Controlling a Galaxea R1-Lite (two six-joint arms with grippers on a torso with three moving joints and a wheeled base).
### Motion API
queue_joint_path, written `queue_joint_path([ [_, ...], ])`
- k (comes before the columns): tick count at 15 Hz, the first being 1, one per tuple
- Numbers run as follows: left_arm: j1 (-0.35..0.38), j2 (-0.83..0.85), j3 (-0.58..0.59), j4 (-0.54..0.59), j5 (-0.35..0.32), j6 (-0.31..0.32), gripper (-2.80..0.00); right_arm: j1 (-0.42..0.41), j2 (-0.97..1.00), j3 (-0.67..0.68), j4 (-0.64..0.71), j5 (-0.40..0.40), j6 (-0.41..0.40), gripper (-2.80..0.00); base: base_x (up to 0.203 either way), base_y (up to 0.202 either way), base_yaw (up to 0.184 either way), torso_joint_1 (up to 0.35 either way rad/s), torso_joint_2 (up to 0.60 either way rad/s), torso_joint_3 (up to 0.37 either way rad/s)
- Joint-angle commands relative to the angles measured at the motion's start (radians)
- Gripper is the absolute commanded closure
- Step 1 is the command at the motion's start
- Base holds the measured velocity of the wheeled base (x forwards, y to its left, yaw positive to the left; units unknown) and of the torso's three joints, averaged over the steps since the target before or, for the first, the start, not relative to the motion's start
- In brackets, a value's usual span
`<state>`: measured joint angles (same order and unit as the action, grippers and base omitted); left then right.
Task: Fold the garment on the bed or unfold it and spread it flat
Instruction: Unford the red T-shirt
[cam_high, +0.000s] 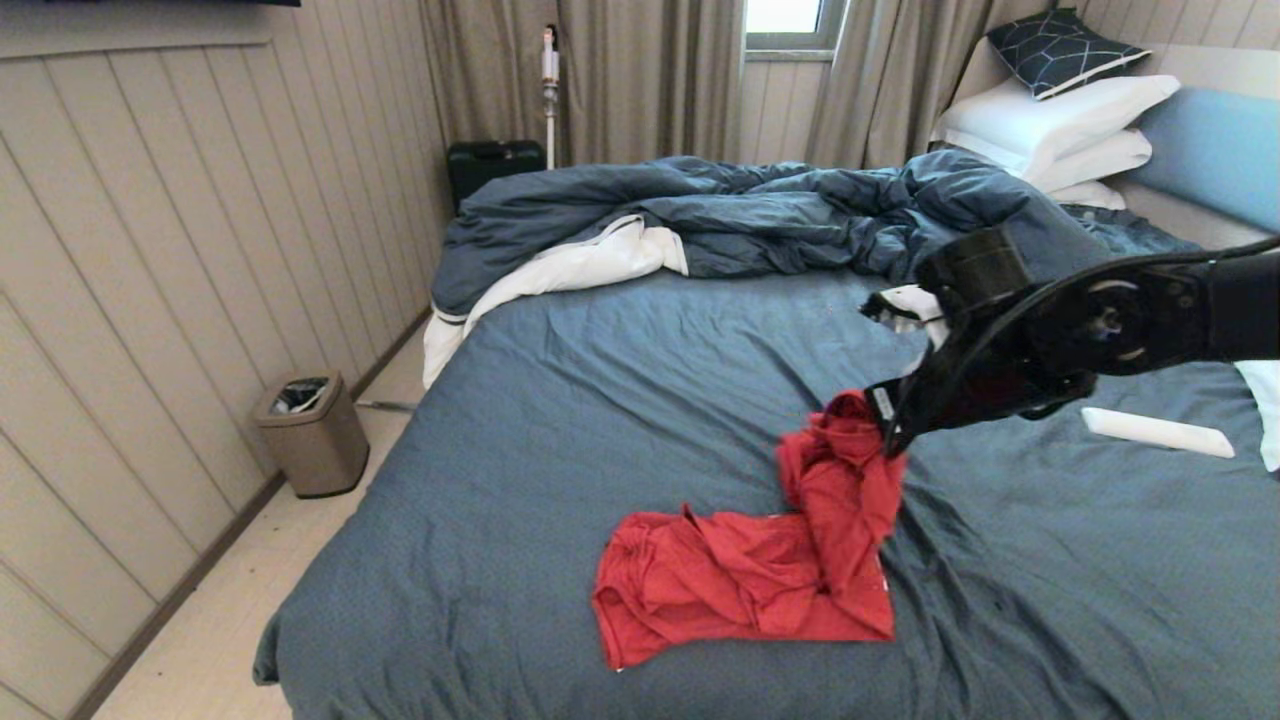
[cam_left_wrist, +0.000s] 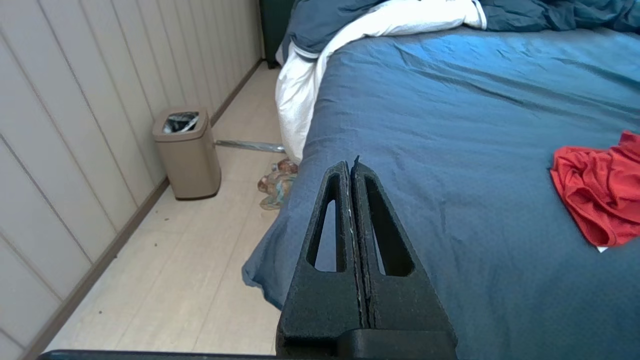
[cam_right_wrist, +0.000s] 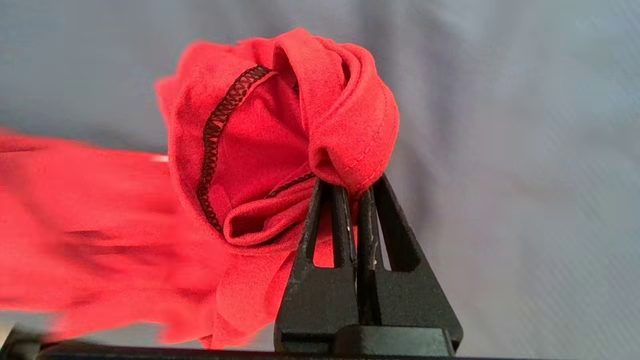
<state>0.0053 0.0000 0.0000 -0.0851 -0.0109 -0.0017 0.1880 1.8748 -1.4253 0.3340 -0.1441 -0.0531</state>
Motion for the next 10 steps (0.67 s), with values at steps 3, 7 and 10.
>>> queue_joint_path([
  [3,0.001,0.000,0.000,-0.001,0.000,0.000,0.00,-0.271,-0.007,0.103,-0.075,0.096,-0.077,0.00,0.000,0.000,0.000,0.000,0.00,0.000],
  [7,0.001,0.000,0.000,-0.001,0.000,0.000,0.00,-0.451,0.075,0.151,-0.130,0.178,-0.115,0.00,0.000,0.000,0.000,0.000,0.00,0.000],
  [10,-0.001,0.000,0.000,-0.001,0.000,0.000,0.00,-0.529,0.147,0.159,-0.215,0.190,-0.175,0.00,0.000,0.000,0.000,0.000,0.00,0.000],
])
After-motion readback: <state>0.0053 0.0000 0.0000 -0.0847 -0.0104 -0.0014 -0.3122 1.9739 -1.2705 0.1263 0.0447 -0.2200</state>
